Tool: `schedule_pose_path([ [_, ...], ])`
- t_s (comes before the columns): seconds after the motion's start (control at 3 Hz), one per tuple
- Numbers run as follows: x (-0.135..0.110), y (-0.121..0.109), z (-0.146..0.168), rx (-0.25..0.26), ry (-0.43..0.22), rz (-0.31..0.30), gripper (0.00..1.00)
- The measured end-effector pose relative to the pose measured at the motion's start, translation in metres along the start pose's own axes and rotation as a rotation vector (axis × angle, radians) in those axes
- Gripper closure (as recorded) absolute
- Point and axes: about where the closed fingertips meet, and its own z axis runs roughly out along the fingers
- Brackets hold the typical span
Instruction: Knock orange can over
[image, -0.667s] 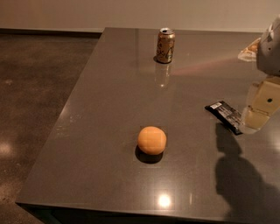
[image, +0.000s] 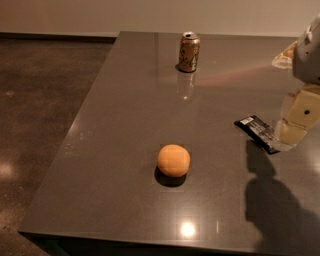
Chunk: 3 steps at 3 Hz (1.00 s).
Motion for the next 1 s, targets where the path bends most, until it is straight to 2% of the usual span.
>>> schedule_pose_path([
  [0.33, -0.008, -0.022, 0.014, -0.016, -0.027, 0.054, 0.0],
  [0.67, -0.023, -0.059, 0.037, -0.018, -0.069, 0.131, 0.0],
  [1.0, -0.037, -0.091, 0.055, 0.009, -0.092, 0.201, 0.0],
])
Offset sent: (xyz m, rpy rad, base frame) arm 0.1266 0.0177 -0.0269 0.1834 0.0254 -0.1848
